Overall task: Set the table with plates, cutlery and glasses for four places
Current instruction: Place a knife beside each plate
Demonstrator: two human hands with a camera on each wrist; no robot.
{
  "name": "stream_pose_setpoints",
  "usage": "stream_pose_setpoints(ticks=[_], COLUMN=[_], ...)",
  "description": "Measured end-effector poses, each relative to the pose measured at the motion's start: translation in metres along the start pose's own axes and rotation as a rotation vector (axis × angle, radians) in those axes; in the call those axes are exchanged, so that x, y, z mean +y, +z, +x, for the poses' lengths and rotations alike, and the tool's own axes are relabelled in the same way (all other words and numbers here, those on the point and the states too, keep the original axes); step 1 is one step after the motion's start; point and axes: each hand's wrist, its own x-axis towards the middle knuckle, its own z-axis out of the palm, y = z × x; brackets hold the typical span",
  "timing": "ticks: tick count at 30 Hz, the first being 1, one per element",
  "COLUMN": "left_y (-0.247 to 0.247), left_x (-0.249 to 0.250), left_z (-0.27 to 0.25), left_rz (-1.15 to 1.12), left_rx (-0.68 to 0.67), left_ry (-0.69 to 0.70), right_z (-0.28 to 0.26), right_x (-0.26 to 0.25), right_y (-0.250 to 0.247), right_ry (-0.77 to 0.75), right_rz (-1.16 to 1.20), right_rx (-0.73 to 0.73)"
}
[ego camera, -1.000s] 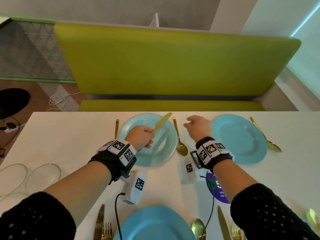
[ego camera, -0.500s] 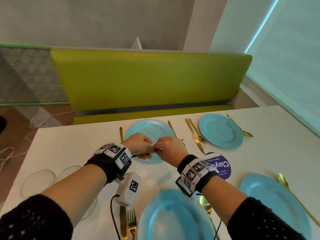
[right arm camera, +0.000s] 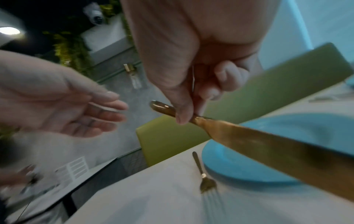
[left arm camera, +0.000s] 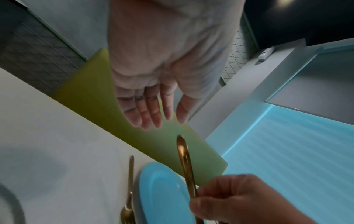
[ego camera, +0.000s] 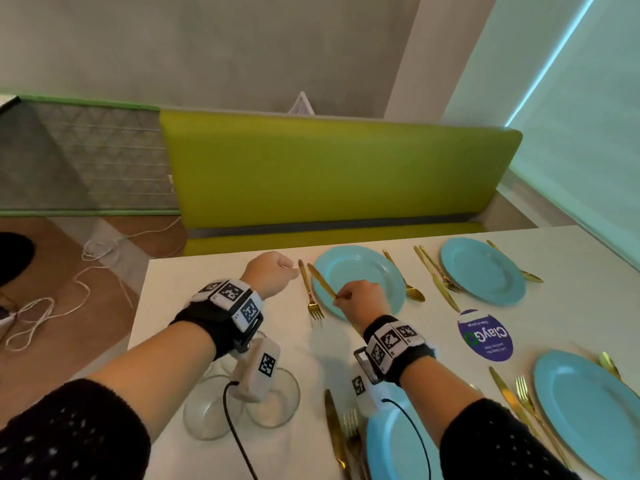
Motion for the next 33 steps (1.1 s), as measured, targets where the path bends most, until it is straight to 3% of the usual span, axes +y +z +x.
stream_pose_setpoints(ticks=[2,7,12,24,33], left_y=[-0.015,-0.037,-0.048,-0.063,-0.062], left_x=[-0.007,-0.020,-0.033,-0.053,-0.054], left_z=[0.006,0.024,0.039,0.066,0.071], left_rz=[-0.012,-0.077,-0.184,-0.305,-0.320], left_rx=[0.000,-0.010,-0.020,-0.006,-0.009], left_ry=[-0.009,-0.021,-0.053,-0.082,-0.081], right_z=[0.014,0.050,0.079,0.109,0.115], right_x=[-0.012,-0.042,-0.058,-0.061,-0.063], right_y=[0.012,0.043,0.072,0.099,0.099], right_ry=[0.052,0.059,0.213,0.373,0.387], right_rz=[0.015,-0.220,-0.211,-0.058,-0.025], right_rx=[-0.011,-0.150,-0.243,-0.112,-0.032])
